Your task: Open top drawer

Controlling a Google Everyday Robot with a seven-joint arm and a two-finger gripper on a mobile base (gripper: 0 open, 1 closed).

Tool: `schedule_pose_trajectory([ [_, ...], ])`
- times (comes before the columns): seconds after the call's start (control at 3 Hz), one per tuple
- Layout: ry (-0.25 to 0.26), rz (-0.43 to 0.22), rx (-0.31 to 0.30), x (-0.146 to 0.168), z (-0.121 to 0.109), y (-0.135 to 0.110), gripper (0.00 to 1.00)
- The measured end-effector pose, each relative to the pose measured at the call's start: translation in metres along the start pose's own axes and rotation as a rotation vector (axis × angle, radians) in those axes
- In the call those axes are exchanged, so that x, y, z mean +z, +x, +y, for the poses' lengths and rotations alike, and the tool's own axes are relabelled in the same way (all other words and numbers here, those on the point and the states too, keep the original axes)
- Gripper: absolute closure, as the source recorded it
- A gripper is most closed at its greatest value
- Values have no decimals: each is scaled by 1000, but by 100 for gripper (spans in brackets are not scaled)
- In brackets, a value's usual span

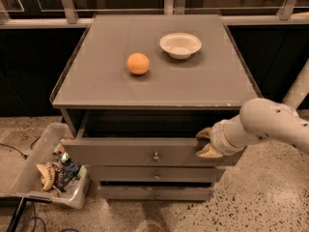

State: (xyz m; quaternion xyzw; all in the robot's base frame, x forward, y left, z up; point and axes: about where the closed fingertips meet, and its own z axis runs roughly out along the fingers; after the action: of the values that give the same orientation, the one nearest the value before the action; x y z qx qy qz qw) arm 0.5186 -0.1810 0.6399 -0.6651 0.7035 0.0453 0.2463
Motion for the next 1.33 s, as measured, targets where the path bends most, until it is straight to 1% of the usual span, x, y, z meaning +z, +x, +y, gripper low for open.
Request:
schedule_pose_trajectory([
  [0.33,0,0,0,0,0,0,83],
  [0.67,-1,-4,0,-2,4,1,100],
  [1.0,10,-20,-10,-5,12,-3,100],
  [1.33,18,-22,-5,-6,25,1,100],
])
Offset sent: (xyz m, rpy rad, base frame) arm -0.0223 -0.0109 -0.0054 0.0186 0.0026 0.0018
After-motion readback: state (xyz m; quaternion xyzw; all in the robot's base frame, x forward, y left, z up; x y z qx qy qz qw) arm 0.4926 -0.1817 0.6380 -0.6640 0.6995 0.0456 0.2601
